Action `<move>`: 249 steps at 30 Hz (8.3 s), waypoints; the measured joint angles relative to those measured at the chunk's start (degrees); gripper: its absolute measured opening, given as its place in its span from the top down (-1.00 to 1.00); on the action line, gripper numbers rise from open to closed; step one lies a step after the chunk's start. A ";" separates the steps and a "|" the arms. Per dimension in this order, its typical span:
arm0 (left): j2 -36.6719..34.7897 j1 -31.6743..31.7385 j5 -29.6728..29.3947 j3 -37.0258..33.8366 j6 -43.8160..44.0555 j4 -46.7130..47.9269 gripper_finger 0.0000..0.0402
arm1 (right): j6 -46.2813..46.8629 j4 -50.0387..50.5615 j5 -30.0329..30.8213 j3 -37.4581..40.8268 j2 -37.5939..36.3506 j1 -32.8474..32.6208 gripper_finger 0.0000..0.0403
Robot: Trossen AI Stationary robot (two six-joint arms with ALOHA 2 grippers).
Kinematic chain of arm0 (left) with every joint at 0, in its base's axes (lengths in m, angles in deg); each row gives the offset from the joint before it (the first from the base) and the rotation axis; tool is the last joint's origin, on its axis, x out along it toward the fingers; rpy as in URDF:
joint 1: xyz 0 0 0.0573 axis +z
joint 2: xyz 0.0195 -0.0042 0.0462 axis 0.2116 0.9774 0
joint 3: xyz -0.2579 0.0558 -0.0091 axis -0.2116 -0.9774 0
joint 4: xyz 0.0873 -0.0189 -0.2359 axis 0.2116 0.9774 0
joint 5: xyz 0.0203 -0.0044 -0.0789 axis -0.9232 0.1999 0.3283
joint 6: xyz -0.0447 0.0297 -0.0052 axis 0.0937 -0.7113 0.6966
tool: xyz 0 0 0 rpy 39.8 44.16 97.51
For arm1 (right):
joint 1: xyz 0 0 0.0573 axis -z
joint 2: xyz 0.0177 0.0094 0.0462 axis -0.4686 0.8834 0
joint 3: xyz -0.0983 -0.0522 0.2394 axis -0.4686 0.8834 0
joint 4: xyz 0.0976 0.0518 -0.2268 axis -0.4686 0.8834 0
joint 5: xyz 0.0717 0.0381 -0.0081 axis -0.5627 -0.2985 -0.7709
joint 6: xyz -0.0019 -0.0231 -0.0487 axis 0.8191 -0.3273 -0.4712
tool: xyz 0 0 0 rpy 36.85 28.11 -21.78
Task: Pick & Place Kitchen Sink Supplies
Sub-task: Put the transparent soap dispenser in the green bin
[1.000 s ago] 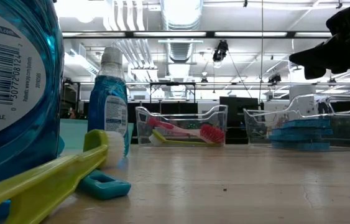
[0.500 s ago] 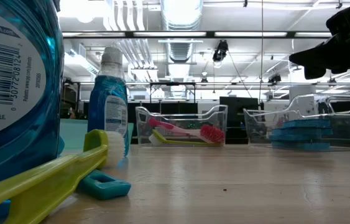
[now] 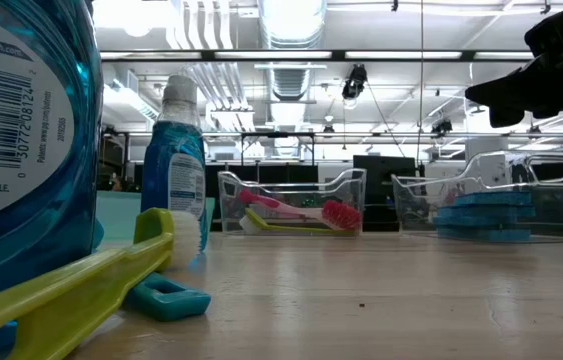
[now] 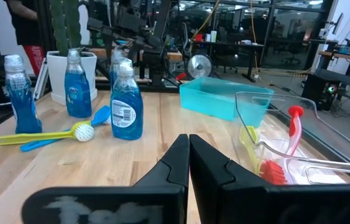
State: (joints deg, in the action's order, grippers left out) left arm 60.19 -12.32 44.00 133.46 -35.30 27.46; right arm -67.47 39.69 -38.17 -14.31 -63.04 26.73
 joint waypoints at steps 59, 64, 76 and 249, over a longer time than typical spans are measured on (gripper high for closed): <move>-2.13 10.67 -29.57 12.17 -3.15 16.44 0.33 | 0.00 0.00 0.00 0.00 0.00 -0.01 0.96; -2.22 17.93 -29.35 14.10 -3.83 18.34 0.33 | 0.00 0.00 0.01 0.00 0.00 -0.01 0.96; -2.15 40.57 -22.06 19.19 -16.07 17.55 0.33 | 0.00 0.00 -0.01 0.00 0.00 -0.02 0.96; 26.31 3.85 -23.02 17.16 17.86 -13.12 -0.10 | 0.00 0.00 0.01 -0.02 0.00 -0.01 0.96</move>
State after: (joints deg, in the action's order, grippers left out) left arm 86.50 -8.47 20.98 150.62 -17.44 14.34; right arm -67.47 39.69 -38.16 -14.33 -63.04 26.72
